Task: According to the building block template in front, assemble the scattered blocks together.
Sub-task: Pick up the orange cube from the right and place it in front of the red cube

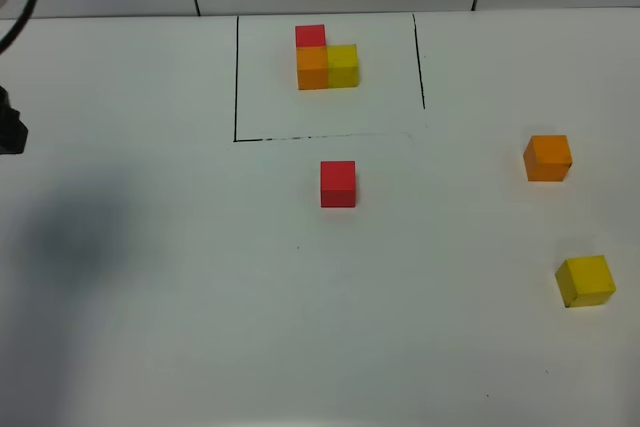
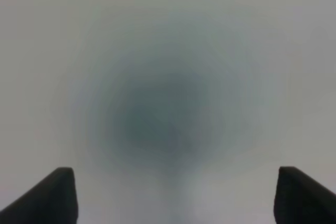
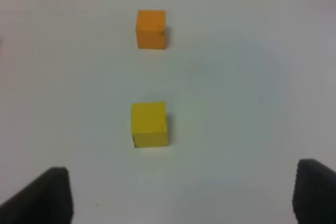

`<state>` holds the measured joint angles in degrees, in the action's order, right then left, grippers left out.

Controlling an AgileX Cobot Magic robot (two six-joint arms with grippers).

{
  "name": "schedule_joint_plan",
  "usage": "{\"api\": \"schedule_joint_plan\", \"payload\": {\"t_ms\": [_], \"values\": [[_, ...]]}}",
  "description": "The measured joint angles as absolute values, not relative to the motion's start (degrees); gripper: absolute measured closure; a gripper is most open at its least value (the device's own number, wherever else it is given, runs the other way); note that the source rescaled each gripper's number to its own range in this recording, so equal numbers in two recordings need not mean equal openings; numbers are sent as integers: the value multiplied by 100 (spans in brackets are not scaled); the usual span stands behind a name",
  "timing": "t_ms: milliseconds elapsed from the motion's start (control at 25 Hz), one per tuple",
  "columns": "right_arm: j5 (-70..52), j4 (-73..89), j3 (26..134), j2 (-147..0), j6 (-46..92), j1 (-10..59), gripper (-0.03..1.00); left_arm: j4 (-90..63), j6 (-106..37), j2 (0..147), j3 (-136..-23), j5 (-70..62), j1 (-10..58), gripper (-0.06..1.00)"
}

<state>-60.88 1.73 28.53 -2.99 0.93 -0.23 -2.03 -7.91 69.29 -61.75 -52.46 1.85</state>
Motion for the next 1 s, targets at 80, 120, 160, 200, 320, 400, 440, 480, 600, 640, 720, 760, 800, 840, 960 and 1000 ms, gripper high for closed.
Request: {"api": "schedule_joint_plan", "payload": {"t_ms": [80, 120, 160, 200, 320, 400, 440, 480, 600, 640, 720, 760, 800, 840, 960, 1000], "values": [[-6088, 184, 2853, -299, 93, -23, 24, -203, -709, 6487, -6037, -5223, 185, 13], [-6088, 196, 2853, -299, 93, -23, 24, -208, -686, 6259, -5981, -5209, 185, 13], [-6088, 197, 2853, -299, 93, -23, 24, -208, -682, 6034, -5909, -5189, 185, 13], [-6088, 209, 2853, -299, 93, -23, 24, -221, -672, 5854, -5834, -5183, 203, 13], [-6088, 220, 2853, -299, 93, -23, 24, -254, -648, 5290, -5630, -5178, 370, 13], [-6088, 220, 2853, -299, 93, -23, 24, -293, -648, 4995, -5478, -5201, 505, 13], [-6088, 220, 2853, -299, 93, -23, 24, -298, -648, 4836, -5387, -5230, 573, 13], [-6088, 220, 2853, -299, 93, -23, 24, -312, -648, 4703, -5286, -5250, 617, 13], [-6088, 226, 2853, -299, 93, -23, 24, -321, -648, 4211, -4992, -5271, 720, 13], [-6088, 226, 2853, -299, 93, -23, 24, -325, -648, 4016, -4883, -5271, 727, 13], [-6088, 226, 2853, -299, 93, -23, 24, -335, -648, 3615, -4701, -5264, 738, 13], [-6088, 226, 2853, -299, 93, -23, 24, -338, -648, 3447, -4613, -5264, 744, 13], [-6088, 226, 2853, -299, 93, -23, 24, -349, -653, 3248, -4530, -5258, 744, 13], [-6088, 226, 2853, -299, 93, -23, 24, -356, -653, 3049, -4459, -5253, 744, 14], [-6088, 226, 2853, -299, 93, -23, 24, -433, -661, 2534, -4200, -5278, 744, 13], [-6088, 226, 2853, -299, 93, -23, 24, -469, -673, 2369, -4132, -5304, 744, 13]]}}
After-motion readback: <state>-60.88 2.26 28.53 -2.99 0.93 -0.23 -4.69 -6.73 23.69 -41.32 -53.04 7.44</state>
